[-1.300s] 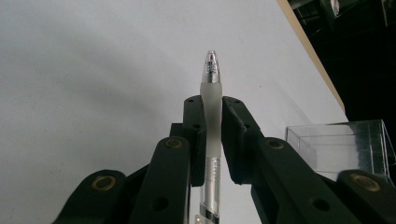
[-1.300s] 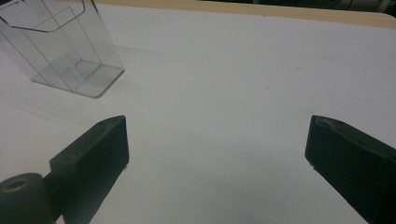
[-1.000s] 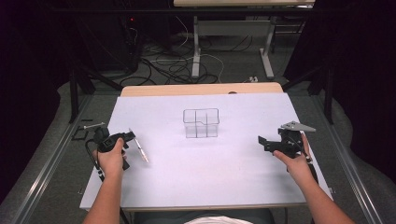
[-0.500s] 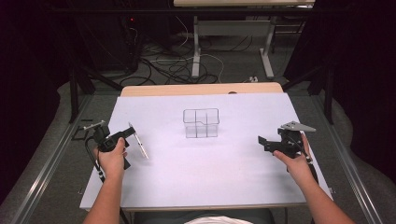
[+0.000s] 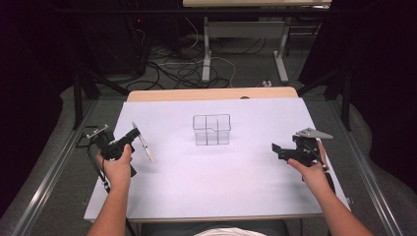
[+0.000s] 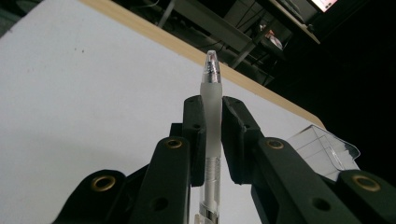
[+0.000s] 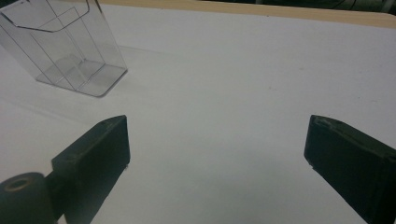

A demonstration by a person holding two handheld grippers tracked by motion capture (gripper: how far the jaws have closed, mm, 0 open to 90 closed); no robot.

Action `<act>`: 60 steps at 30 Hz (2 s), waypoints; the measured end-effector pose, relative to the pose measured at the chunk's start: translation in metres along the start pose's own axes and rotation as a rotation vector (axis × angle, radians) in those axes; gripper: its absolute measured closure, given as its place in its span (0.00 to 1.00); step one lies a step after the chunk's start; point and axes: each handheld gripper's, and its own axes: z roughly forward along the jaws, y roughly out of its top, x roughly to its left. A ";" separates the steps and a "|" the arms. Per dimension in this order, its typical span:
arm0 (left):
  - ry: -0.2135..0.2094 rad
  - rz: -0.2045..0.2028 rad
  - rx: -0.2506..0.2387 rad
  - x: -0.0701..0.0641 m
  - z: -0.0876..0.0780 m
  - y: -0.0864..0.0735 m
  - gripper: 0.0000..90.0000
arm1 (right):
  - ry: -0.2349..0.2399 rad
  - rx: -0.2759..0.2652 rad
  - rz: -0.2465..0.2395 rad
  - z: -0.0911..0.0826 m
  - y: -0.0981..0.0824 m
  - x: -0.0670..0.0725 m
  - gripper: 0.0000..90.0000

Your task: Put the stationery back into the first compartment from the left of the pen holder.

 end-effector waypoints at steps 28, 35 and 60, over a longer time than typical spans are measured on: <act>-0.080 0.218 -0.071 -0.050 -0.011 -0.003 0.90 | 0.000 -0.002 0.014 -0.001 0.000 0.000 0.08; -0.111 0.259 -0.048 -0.065 -0.007 -0.012 0.90 | 0.004 -0.005 0.010 0.001 0.000 -0.001 0.08; -0.192 0.402 0.059 -0.115 0.017 -0.041 0.90 | -0.007 -0.007 0.021 -0.005 -0.002 -0.006 0.10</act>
